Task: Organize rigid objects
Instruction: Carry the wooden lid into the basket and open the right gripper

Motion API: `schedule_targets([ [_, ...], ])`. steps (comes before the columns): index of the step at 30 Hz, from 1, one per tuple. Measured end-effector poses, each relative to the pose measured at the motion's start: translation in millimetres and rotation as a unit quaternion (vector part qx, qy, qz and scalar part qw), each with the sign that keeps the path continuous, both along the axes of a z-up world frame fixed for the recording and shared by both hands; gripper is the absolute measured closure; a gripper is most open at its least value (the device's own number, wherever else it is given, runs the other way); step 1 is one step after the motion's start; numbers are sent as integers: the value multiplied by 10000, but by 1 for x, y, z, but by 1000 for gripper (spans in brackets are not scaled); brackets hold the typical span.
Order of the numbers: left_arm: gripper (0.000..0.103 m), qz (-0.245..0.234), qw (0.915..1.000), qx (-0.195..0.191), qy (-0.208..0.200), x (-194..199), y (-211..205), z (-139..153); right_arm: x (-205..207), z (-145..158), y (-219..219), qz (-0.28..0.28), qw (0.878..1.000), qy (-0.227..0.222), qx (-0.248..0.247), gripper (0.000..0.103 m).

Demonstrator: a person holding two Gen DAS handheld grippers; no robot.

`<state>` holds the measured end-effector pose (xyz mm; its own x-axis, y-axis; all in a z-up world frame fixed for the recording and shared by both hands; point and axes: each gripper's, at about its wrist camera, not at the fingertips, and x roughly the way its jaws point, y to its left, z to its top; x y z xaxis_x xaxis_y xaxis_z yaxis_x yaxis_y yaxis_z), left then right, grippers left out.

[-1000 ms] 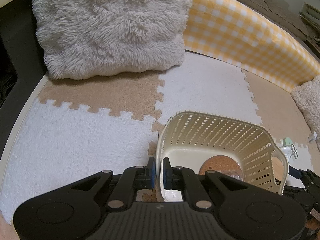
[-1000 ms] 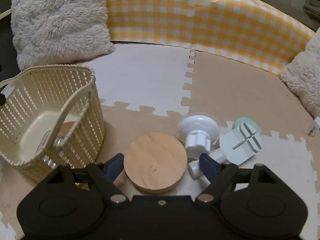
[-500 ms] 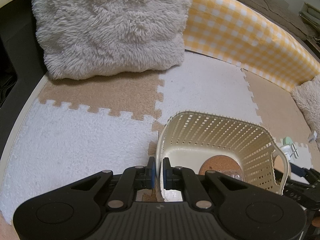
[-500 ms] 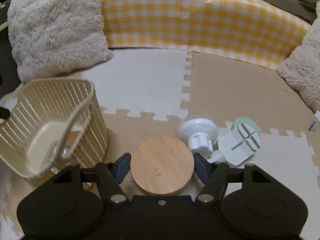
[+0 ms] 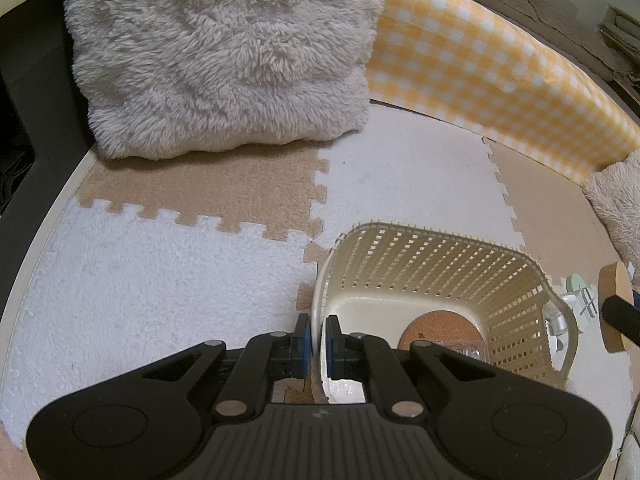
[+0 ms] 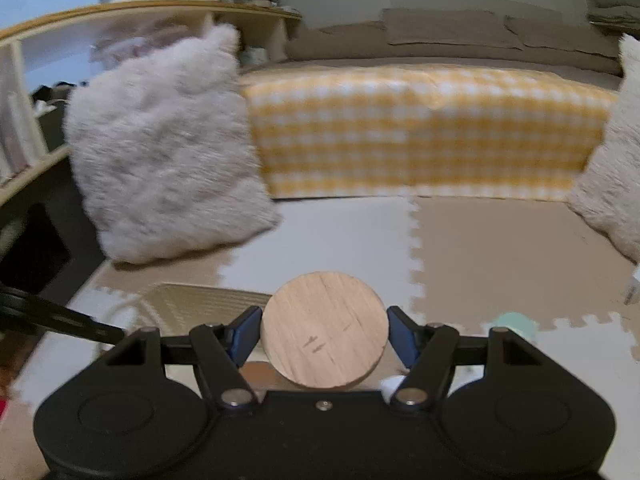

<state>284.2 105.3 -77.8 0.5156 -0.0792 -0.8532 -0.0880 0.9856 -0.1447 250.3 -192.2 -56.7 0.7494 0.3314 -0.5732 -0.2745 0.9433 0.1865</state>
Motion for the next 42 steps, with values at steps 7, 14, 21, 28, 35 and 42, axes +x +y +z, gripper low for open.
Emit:
schedule_targets([
  [7, 96, -11, 10000, 18, -1, 0, 0, 0, -2, 0, 50, 601, 9968, 338, -394, 34],
  [14, 96, -11, 10000, 12, -2, 0, 1, 0, 3, -19, 81, 720, 9909, 846, -754, 34],
  [21, 96, -1, 10000, -21, -1, 0, -1, 0, 8, -31, 95, 649, 9850, 1132, -1131, 34],
  [28, 96, -4, 10000, -35, -8, 0, -1, 1, 8, -32, 98, 542, 9822, 1155, -1381, 34],
  [35, 96, -6, 10000, -34, -10, 0, -1, 1, 8, -32, 100, 595, 9786, 1313, -1467, 33],
  [42, 96, -7, 10000, -34, -8, 0, -1, 2, 6, -32, 100, 616, 9785, 1350, -1433, 32],
])
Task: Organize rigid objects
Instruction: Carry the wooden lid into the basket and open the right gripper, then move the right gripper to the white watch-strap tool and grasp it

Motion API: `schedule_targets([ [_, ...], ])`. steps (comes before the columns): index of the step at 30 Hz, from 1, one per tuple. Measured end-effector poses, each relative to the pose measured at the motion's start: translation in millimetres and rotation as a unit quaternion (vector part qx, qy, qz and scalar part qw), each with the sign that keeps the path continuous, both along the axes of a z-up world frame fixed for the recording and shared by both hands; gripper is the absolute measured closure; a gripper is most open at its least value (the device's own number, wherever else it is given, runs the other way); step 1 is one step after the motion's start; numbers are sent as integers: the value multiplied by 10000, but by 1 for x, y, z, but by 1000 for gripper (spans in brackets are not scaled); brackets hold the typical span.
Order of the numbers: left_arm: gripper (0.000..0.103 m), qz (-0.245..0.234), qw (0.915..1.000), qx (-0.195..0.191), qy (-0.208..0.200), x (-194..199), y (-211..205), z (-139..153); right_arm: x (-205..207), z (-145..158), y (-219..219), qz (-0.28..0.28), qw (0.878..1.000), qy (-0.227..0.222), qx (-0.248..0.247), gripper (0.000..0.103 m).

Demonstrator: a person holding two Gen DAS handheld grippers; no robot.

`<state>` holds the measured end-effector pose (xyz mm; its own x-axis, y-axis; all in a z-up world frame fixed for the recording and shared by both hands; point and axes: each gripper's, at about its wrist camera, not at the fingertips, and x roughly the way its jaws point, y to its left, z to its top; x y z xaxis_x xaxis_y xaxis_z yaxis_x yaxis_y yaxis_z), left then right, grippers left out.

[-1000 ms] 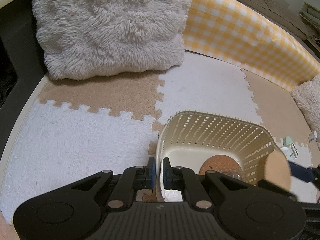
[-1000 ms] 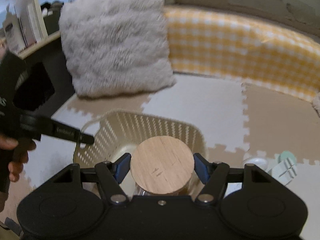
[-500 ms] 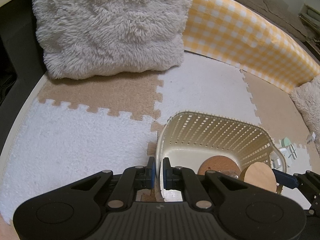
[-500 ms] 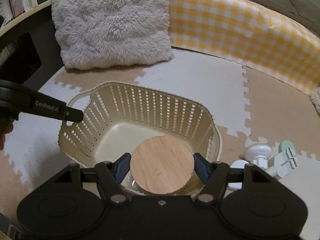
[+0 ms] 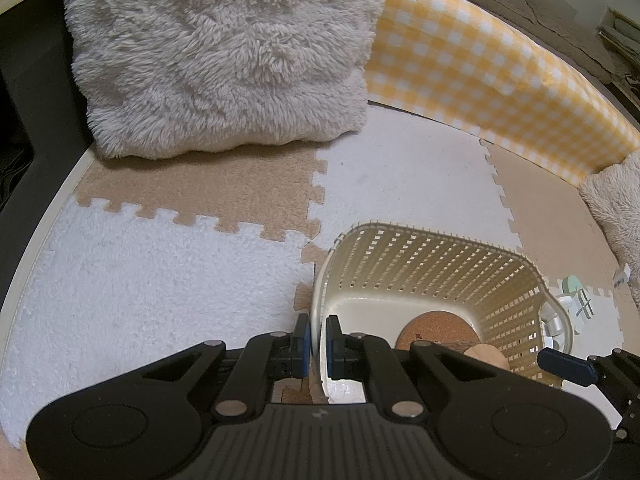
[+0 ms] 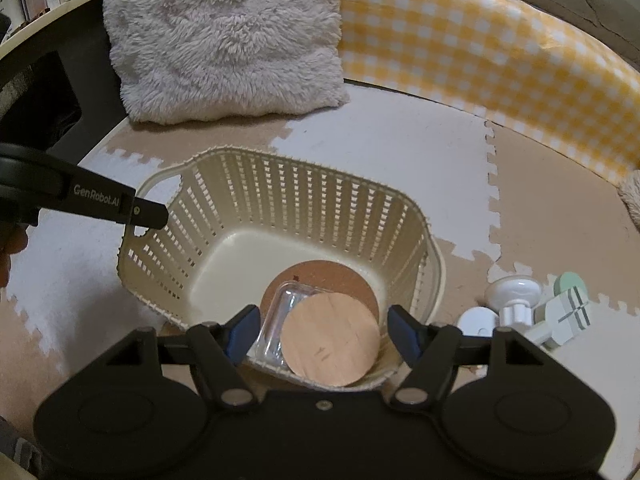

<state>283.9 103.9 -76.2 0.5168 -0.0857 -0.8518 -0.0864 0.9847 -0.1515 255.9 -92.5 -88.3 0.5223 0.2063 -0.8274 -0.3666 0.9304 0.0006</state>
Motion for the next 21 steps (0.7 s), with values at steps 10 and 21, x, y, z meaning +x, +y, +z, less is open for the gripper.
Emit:
schedule_targets([
  [10, 96, 0, 10000, 0, 1, 0, 0, 0, -8, 18, -7, 17, 9996, -137, 256, 28],
  [21, 96, -3, 10000, 7, -2, -1, 0, 0, -20, 69, -47, -175, 9933, -779, 839, 23],
])
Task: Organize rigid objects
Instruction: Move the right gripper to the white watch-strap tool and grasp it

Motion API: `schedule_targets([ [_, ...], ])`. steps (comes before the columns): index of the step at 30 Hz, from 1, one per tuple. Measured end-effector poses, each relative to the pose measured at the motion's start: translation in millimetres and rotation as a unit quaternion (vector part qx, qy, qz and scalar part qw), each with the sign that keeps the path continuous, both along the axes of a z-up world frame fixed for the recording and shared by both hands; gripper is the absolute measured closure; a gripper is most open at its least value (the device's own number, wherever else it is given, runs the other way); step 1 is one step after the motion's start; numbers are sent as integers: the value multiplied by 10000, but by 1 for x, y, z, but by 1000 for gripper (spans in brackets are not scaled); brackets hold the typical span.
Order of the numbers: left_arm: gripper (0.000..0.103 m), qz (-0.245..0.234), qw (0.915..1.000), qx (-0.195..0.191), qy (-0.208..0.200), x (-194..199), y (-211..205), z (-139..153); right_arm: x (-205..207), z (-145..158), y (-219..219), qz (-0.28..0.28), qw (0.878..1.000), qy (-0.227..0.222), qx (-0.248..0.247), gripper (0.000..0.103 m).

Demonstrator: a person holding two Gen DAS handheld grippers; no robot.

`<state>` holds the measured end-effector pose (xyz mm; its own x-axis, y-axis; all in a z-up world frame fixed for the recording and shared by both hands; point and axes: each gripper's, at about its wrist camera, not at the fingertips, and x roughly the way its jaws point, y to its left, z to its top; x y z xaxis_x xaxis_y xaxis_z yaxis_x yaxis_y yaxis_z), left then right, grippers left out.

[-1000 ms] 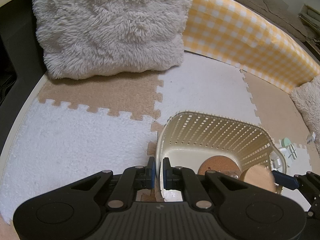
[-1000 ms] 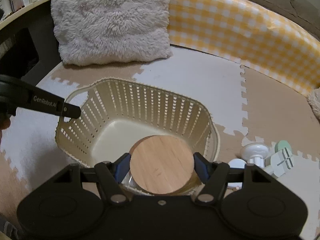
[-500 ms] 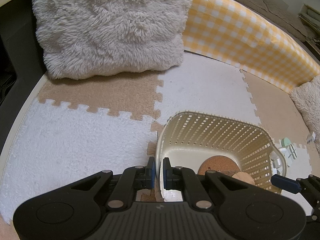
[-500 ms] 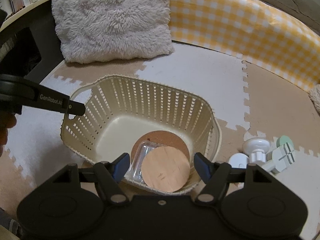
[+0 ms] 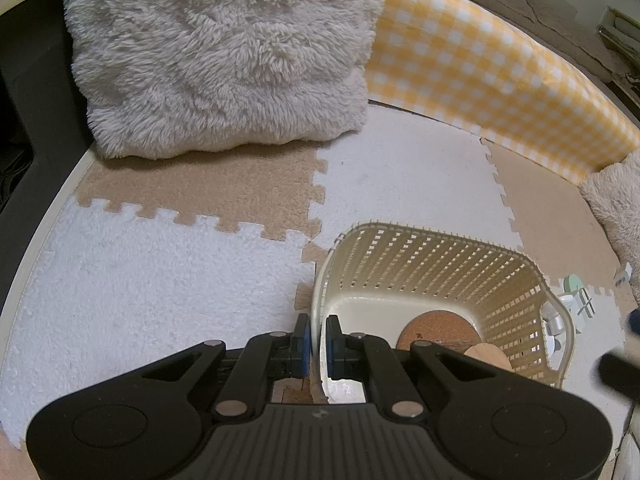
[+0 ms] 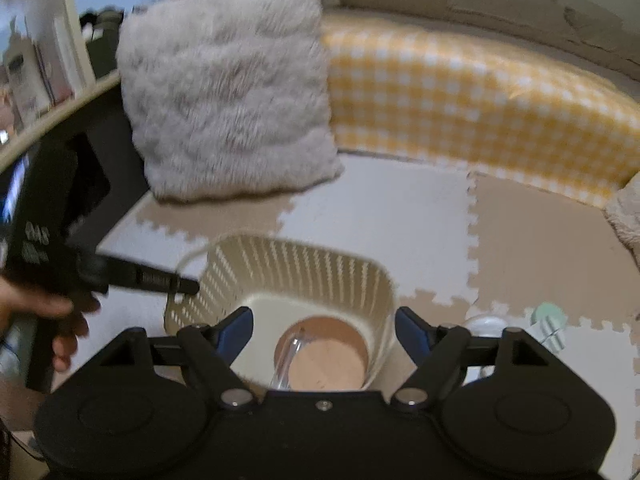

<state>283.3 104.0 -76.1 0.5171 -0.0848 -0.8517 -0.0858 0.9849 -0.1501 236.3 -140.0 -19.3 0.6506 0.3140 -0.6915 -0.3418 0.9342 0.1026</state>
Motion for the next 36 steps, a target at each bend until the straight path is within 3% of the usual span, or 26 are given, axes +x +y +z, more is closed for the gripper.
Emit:
schedule_targets([
  [7, 96, 2, 10000, -3, 0, 0, 0, 0, 5, 25, -42, -513, 9970, -579, 47, 17],
  [12, 96, 1, 10000, -1, 1, 0, 0, 0, 16, 21, -77, -972, 9929, -684, -43, 14],
  [14, 96, 3, 10000, -2, 1, 0, 0, 0, 20, 16, -88, -1155, 9907, -714, -84, 0],
  [16, 96, 0, 10000, 3, 0, 0, 0, 0, 22, 9, -99, -1373, 9875, -767, -125, 0],
  [23, 96, -4, 10000, 7, 0, 0, 0, 0, 35, -25, -129, -2052, 9773, -491, -203, 0],
  [31, 96, -13, 10000, 25, 3, 0, 1, -1, 50, -76, -157, -2884, 9570, 142, -282, 0],
  [36, 96, -18, 10000, 32, 4, 0, 1, -1, 57, -102, -161, -3070, 9497, 516, -333, 0],
])
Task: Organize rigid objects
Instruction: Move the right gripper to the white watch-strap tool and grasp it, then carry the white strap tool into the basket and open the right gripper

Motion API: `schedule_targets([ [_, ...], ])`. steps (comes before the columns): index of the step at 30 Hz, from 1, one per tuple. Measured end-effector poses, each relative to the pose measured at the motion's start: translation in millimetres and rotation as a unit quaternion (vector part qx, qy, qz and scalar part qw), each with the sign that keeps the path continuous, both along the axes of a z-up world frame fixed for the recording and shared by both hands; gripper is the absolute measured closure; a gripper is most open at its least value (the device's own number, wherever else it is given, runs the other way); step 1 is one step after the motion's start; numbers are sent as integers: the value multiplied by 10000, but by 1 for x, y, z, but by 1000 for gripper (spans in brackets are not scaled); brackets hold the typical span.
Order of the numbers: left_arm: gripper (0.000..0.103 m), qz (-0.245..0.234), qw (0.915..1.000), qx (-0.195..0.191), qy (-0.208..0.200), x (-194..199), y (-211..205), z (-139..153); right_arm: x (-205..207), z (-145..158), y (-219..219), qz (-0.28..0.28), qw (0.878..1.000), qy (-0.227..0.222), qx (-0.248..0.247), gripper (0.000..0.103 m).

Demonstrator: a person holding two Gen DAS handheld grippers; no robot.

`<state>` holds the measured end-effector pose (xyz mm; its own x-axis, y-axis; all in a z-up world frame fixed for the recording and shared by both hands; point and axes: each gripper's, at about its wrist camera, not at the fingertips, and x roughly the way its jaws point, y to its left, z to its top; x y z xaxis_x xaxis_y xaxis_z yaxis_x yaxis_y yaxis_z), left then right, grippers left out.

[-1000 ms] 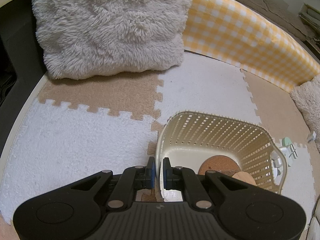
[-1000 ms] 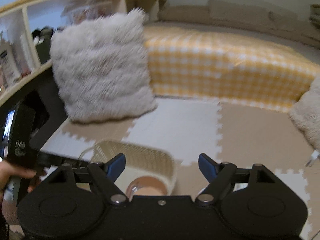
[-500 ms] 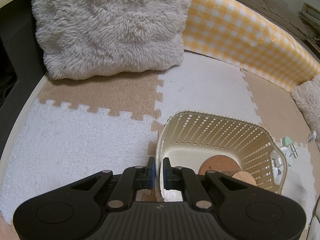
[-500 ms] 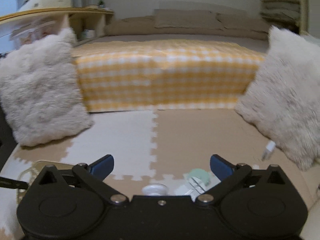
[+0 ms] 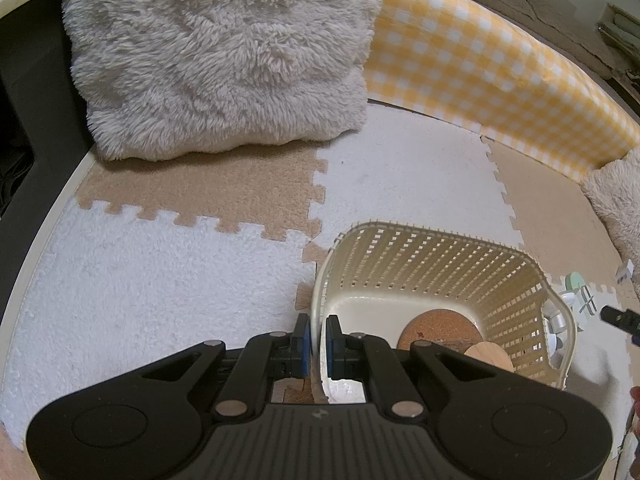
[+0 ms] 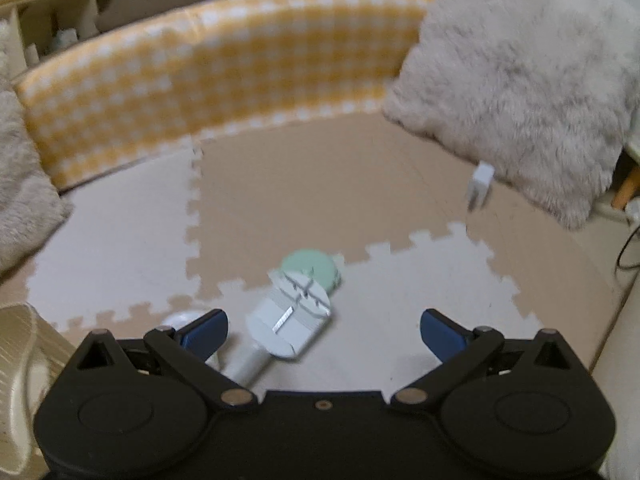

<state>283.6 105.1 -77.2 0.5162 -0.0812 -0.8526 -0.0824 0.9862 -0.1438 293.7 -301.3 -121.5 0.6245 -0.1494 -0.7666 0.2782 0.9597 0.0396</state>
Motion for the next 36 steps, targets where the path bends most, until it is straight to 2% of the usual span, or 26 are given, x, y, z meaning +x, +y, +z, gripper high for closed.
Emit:
schedule_targets([
  [6, 96, -8, 10000, 21, 4, 0, 0, 0, 6, -18, 1, -149, 9986, 181, 484, 1],
  [11, 96, -18, 10000, 39, 5, 0, -1, 0, 10, -25, 8, -233, 9971, 169, 702, 28],
  [14, 96, -32, 10000, 57, 5, 1, -1, 0, 12, -31, 10, -226, 9969, 160, 733, 38],
  [18, 96, -37, 10000, 64, 12, 1, -2, 0, 16, -37, 12, -182, 9966, 161, 788, 39],
  [22, 96, -50, 10000, 63, 14, 1, -2, 0, 21, -41, 17, -29, 9973, 145, 715, 48],
  [24, 96, -48, 10000, 52, 17, 1, -3, 0, 22, -43, 18, 44, 9978, 141, 643, 49],
  [28, 96, -50, 10000, 52, 18, 1, -3, 0, 23, -45, 13, 2, 9974, 86, 717, 50],
  [32, 96, -47, 10000, 48, 19, 2, -3, 0, 20, -43, 8, -46, 9977, 20, 669, 59],
  [36, 96, -49, 10000, 54, 18, 2, -3, 0, 16, -39, 1, -190, 9971, -75, 727, 59],
])
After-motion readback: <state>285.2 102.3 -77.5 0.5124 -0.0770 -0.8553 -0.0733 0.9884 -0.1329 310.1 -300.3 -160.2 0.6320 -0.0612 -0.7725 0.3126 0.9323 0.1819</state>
